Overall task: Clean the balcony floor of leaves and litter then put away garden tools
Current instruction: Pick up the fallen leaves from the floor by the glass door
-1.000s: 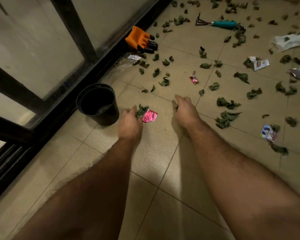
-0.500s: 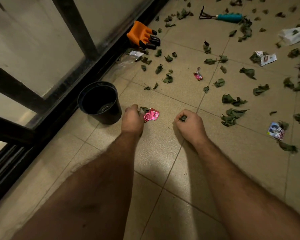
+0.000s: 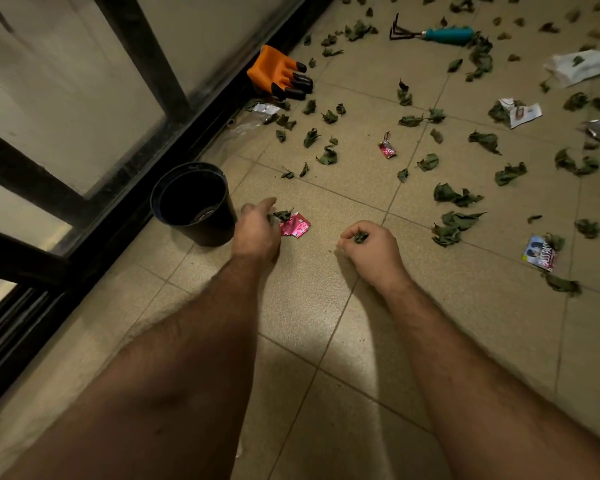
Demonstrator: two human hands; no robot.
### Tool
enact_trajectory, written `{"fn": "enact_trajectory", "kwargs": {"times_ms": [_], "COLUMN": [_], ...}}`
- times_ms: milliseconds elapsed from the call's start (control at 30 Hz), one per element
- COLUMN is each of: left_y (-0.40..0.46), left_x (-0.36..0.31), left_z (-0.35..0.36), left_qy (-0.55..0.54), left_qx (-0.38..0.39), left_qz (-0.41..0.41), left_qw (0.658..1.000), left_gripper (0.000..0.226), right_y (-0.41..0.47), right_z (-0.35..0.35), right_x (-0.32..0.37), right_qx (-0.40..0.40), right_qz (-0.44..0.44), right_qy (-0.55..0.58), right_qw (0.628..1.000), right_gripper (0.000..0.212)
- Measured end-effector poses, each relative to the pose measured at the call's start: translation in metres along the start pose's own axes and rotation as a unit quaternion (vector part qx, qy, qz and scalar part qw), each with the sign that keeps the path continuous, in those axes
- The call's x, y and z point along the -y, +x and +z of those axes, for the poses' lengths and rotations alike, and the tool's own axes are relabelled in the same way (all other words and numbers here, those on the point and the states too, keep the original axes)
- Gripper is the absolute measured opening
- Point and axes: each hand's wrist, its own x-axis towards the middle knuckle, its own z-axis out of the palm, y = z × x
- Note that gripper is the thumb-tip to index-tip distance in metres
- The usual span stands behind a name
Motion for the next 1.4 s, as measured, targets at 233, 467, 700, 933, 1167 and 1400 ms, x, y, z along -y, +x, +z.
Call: {"fn": "enact_trajectory", "kwargs": {"times_ms": [233,467,700,933,1167,1400], "left_y": [0.013,-0.009,-0.045,-0.124,-0.202,-0.266], "left_x": [-0.009,-0.040,-0.078,-0.184,-0.291,-0.409], "left_z": [0.006,0.000,-0.006,-0.083,-0.208,-0.371], "left_qy": [0.030,-0.227,-0.581,-0.700,-0.728,-0.746], "left_qx": [0.009,-0.125,0.026,0.146,0.128,0.104], "left_qz": [-0.010,-0.099,-0.241,-0.298,-0.345,-0.346], "left_qw": [0.999,0.961,0.777,0.632,0.579,0.560], "left_gripper": [0.029,0.012,0.012,0.012,0.019,0.042], "right_y": [-0.006,-0.014,-0.038,-0.108,-0.183,-0.254], "right_z": [-0.011,-0.031,-0.077,-0.152,-0.239,-0.361], "right_x": [0.003,0.020,0.049,0.130,0.264,0.433], "right_qx": [0.003,-0.023,-0.021,-0.069,-0.065,-0.110], "right_qz": [0.004,0.036,0.189,0.272,0.255,0.235], "right_qy": [0.003,0.136,0.454,0.560,0.583,0.570], "right_qw": [1.000,0.990,0.870,0.780,0.769,0.779], "right_gripper": [0.008,0.010,0.043,0.057,0.066,0.069]}}
